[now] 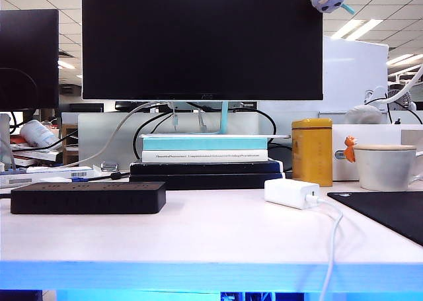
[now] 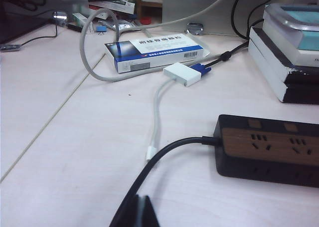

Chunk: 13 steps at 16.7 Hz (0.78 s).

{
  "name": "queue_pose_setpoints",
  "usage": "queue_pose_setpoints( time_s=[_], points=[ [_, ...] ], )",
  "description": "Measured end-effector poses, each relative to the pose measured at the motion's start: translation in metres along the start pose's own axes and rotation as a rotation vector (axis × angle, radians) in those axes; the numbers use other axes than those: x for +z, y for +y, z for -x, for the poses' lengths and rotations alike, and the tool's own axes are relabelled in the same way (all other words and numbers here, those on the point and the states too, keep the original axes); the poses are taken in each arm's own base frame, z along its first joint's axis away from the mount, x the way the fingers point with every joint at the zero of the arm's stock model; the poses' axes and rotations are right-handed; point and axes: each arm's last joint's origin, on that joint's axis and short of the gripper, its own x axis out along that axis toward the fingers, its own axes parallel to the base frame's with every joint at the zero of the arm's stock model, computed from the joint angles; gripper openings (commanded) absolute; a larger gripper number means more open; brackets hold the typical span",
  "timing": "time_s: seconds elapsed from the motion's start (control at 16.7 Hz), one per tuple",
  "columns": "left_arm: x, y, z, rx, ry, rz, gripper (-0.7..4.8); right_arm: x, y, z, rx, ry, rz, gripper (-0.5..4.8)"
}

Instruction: Plug the white charger into the left socket.

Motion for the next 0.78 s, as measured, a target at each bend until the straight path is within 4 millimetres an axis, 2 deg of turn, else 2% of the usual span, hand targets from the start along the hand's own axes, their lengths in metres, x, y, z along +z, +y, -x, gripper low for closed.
queue_pose_setpoints(
  time_s=[0.12, 0.24, 0.54, 0.6, 0.78],
  points=[
    [0.001, 0.000, 0.000, -0.007, -0.011, 0.073, -0.05, 0.001, 0.000, 0.000, 0.001, -0.009, -0.022, -0.03],
    [0.011, -0.001, 0.003, -0.034, -0.048, 0.150, -0.05, 0.011, 0.001, 0.003, 0.002, -0.058, -0.060, -0.04],
    [0.078, -0.002, 0.025, -0.045, -0.212, 0.178, -0.05, 0.086, 0.008, 0.033, -0.046, -0.275, -0.079, -0.04],
    [0.089, -0.002, 0.025, -0.041, -0.215, 0.178, -0.05, 0.097, 0.010, 0.035, -0.051, -0.275, -0.080, -0.04],
    [0.146, -0.002, 0.015, -0.046, -0.218, 0.177, -0.05, 0.152, 0.016, 0.038, -0.050, -0.286, -0.080, -0.04]
  ],
)
